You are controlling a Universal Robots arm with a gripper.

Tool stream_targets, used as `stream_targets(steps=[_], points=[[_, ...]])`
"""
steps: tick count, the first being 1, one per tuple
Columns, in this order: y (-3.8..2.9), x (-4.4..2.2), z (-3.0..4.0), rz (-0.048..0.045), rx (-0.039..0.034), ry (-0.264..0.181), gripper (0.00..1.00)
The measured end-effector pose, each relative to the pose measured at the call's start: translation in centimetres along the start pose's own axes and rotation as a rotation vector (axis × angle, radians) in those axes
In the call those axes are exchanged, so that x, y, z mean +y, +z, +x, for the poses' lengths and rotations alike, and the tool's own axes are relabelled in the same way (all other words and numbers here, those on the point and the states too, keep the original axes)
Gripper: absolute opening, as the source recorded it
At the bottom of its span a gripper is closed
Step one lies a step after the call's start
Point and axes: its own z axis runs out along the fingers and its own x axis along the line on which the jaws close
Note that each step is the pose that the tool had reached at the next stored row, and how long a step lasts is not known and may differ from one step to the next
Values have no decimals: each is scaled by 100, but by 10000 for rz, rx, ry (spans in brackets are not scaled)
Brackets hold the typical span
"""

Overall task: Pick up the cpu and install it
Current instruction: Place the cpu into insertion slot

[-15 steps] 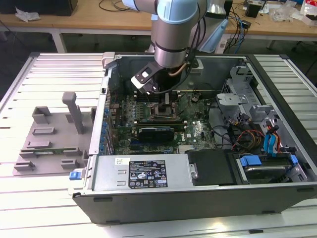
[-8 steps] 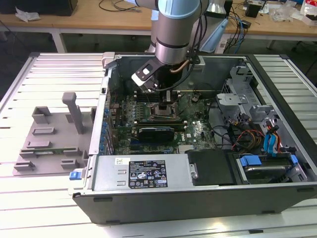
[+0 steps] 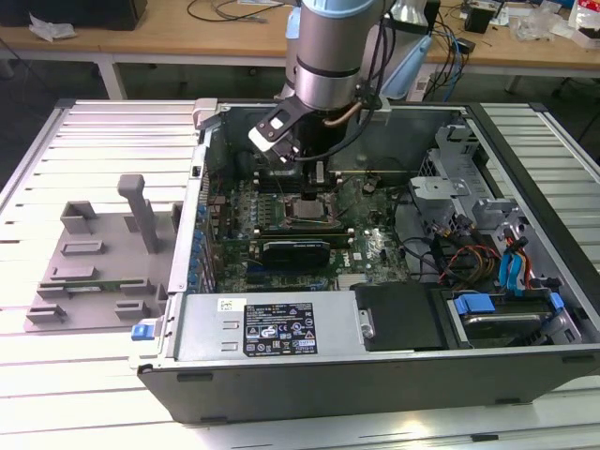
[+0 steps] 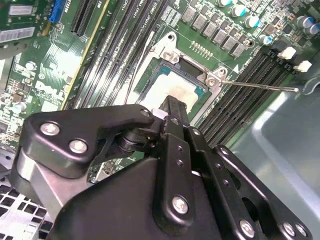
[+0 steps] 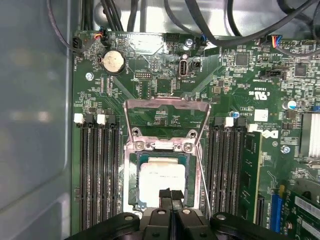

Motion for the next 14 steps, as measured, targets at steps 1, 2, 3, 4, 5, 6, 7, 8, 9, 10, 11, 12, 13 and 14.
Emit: stream_targets(steps=[1, 2, 3, 4, 5, 6, 7, 8, 9, 10, 11, 12, 13, 14], points=[[-40, -2, 0, 0, -3, 0, 11], [-72, -3, 0, 0, -4, 0, 11], [-123, -4, 0, 1, -9, 0, 11], [-163, -6, 0, 0, -13, 0, 11], [-228, -8, 0, 0, -18, 0, 11], [-275, -10, 0, 1, -25, 1, 11], [-302, -11, 0, 1, -29, 0, 11], [-327, -12, 0, 1, -31, 1, 11], [-377, -13, 1, 1, -36, 1, 11], [-420, -15, 1, 0, -38, 1, 11], [-476, -17, 1, 1, -38, 2, 11], [-510, -18, 1, 1, -39, 2, 11], [-522, -19, 1, 1, -39, 2, 11], [-526, -19, 1, -1, -36, 1, 11]])
